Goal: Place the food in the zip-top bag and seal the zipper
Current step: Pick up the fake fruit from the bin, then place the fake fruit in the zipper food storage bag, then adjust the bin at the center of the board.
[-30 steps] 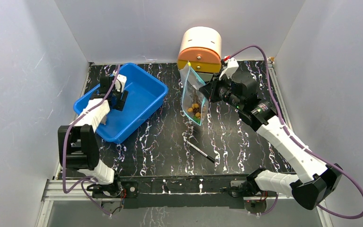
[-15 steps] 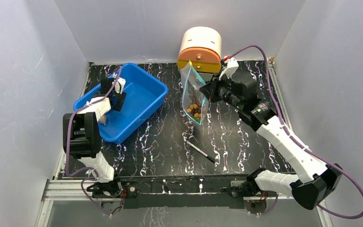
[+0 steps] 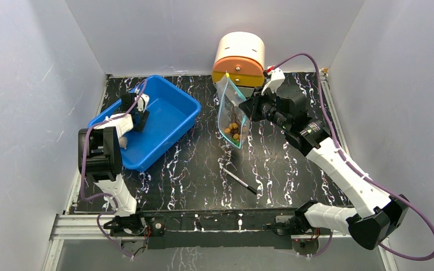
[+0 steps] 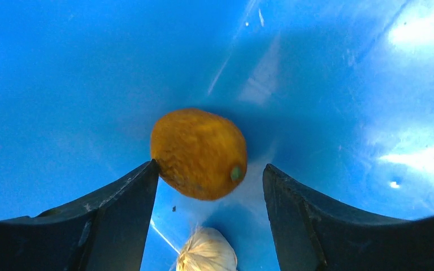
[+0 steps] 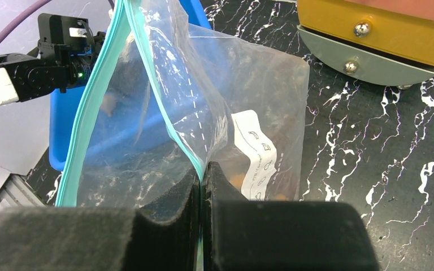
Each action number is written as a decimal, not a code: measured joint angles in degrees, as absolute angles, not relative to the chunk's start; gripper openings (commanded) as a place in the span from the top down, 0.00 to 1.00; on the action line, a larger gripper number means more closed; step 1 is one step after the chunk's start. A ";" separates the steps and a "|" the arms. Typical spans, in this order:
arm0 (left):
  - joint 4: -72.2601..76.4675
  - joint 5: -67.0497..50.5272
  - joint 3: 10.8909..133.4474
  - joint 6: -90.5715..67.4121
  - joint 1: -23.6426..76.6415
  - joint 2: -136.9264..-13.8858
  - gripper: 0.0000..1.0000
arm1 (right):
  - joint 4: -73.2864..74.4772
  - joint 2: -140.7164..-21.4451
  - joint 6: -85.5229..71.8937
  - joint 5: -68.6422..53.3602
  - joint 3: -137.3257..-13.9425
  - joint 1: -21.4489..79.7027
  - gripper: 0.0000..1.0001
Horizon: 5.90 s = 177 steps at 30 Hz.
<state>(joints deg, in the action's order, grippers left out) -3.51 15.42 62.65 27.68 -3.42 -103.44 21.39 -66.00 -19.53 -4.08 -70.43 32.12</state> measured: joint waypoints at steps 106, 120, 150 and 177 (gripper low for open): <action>4.75 -36.84 63.53 -33.39 34.37 -77.14 0.67 | 19.05 -70.76 -28.95 -3.70 -63.05 32.12 1.00; -1.39 -31.88 65.41 -28.77 34.63 -77.17 0.55 | 17.98 -70.76 -29.74 -4.49 -62.78 32.12 1.00; -3.09 -29.10 65.47 -25.30 34.70 -76.34 0.33 | 17.69 -70.76 -29.95 -4.91 -62.54 32.12 1.00; -45.17 34.83 72.84 -57.58 33.80 -68.25 0.29 | 18.24 -64.51 -27.73 -3.81 -61.04 32.12 1.00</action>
